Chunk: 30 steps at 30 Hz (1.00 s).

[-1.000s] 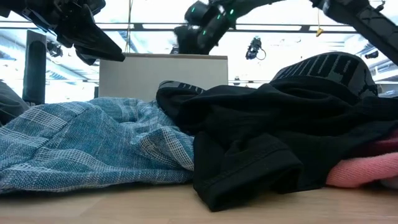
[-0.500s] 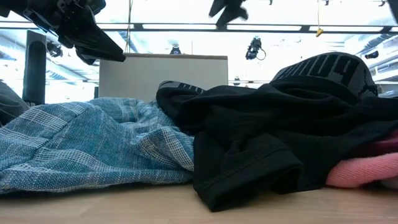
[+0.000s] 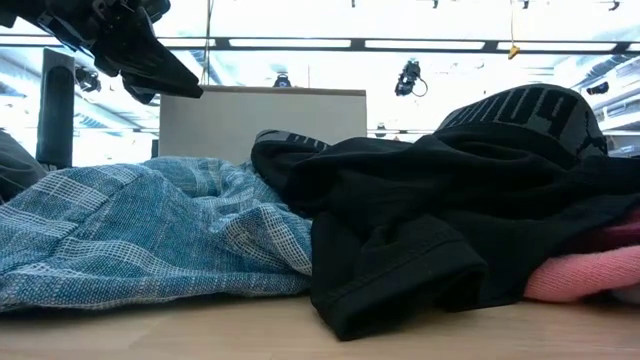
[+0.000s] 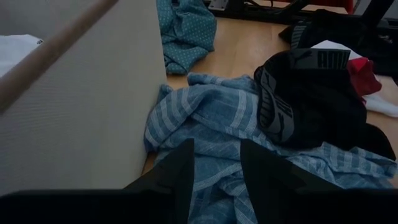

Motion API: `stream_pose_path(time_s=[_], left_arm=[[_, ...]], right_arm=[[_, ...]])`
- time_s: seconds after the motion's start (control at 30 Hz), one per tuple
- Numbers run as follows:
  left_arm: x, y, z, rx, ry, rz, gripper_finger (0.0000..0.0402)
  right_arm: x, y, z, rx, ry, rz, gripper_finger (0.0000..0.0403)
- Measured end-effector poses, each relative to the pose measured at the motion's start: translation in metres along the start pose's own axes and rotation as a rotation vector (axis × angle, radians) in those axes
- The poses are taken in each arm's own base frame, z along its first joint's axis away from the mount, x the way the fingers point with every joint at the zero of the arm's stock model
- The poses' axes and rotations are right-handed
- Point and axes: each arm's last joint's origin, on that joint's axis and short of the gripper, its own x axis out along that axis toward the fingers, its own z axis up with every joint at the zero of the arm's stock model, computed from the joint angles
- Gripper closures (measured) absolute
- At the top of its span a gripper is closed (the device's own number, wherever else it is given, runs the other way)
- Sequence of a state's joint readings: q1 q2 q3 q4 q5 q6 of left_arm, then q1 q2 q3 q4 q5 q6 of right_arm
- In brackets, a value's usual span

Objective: Sort clothes
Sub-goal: Put the white sock into the white laundry organizer

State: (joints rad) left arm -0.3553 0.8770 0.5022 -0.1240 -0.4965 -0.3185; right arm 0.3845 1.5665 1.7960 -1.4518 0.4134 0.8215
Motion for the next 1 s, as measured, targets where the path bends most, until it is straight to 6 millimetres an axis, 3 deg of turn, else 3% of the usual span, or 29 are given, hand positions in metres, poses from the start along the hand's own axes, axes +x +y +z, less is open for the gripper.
stream_pose_path(time_s=[0.17,0.4,0.77,1.0], left_arm=[[0.0,0.0,0.0,-0.001,0.0,0.0,0.0266],[0.0,0.0,0.0,-0.006,0.0,0.0,0.0266],[0.0,0.0,0.0,-0.021,0.0,0.0,0.0266],[0.0,0.0,0.0,-0.024,0.002,0.0,0.0266]], right_arm=[[0.016,0.027,-0.046,0.041,0.073,-0.034,0.0175],[0.039,0.056,-0.093,0.083,0.136,0.026,0.0175],[0.079,0.063,-0.156,0.207,0.326,0.012,0.0175],[0.108,0.068,-0.19,0.313,0.414,0.105,0.0175]])
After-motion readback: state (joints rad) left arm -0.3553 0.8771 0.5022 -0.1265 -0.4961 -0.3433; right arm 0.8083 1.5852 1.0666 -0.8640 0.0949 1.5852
